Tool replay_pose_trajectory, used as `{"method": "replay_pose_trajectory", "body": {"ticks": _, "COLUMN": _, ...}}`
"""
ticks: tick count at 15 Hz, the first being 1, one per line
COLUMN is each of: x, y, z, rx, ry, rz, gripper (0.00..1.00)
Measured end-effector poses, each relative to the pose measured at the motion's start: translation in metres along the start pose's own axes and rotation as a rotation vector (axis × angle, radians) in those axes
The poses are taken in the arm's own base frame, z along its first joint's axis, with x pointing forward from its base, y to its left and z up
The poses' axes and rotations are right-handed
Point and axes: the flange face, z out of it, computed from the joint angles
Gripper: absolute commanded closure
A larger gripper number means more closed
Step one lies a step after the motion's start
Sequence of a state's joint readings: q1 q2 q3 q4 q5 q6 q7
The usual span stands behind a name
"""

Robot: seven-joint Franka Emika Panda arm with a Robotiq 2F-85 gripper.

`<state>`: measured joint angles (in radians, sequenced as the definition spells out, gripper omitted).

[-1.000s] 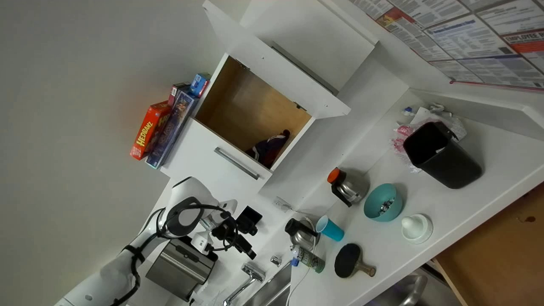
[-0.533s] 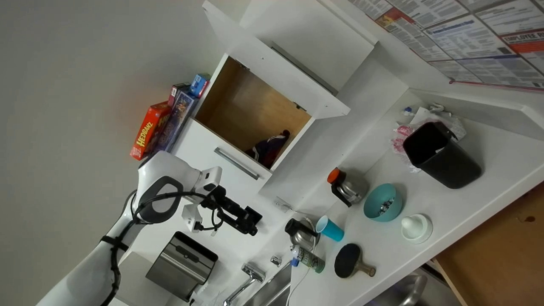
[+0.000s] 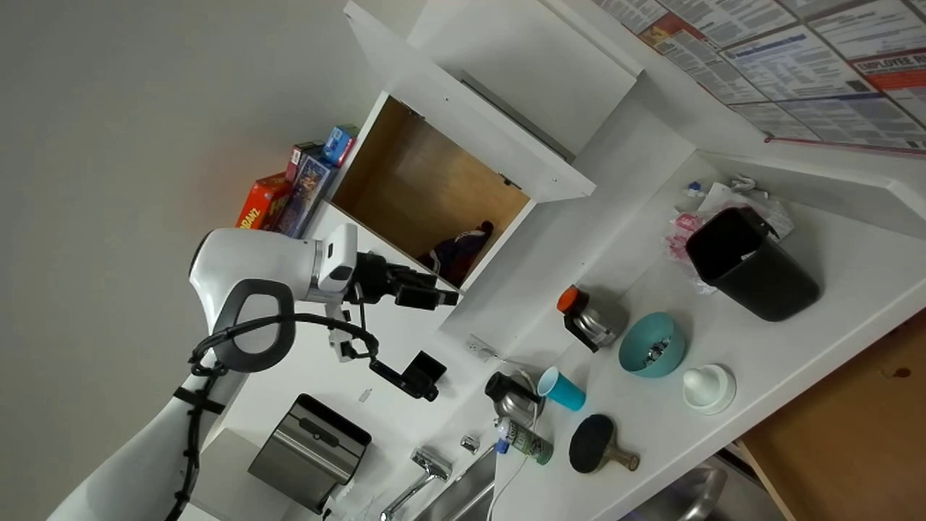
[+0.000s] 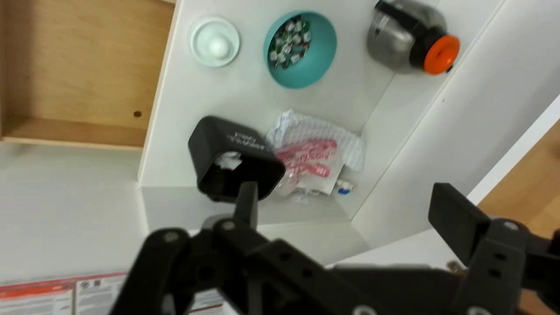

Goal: Close the open upper cabinet door

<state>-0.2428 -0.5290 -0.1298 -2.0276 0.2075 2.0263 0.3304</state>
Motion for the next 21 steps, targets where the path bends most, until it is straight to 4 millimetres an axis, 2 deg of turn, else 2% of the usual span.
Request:
{"method": "replay_pose_trajectory", "body": {"ticks": 2, "x": 0.021, "y": 0.025, "z": 0.002, "rx": -0.054, "ry": 0.082, "rz": 0.053, "gripper": 0.00}}
{"method": "replay_pose_trajectory", "body": {"ticks": 3, "x": 0.026, "y": 0.032, "z": 0.005, "rx": -0.065, "ry": 0.087, "rz": 0.062, "gripper": 0.00}}
{"method": "replay_pose_trajectory", "body": {"ticks": 8, "x": 0.023, "y": 0.025, "z": 0.006, "rx": -0.058, "ry": 0.083, "rz": 0.047, "gripper": 0.00}}
{"method": "replay_pose_trajectory", "body": {"ticks": 11, "x": 0.028, "y": 0.030, "z": 0.006, "rx": -0.055, "ry": 0.082, "rz": 0.067, "gripper": 0.00}}
{"method": "replay_pose_trajectory", "body": {"ticks": 13, "x": 0.044, "y": 0.045, "z": 0.004, "rx": -0.032, "ry": 0.086, "rz": 0.130, "gripper": 0.00}}
{"method": "replay_pose_trajectory", "body": {"ticks": 18, "x": 0.107, "y": 0.102, "z": -0.006, "rx": 0.041, "ry": 0.123, "rz": 0.348, "gripper": 0.00}}
{"method": "replay_pose_trajectory", "body": {"ticks": 21, "x": 0.142, "y": 0.120, "z": -0.004, "rx": 0.101, "ry": 0.143, "rz": 0.427, "gripper": 0.00}}
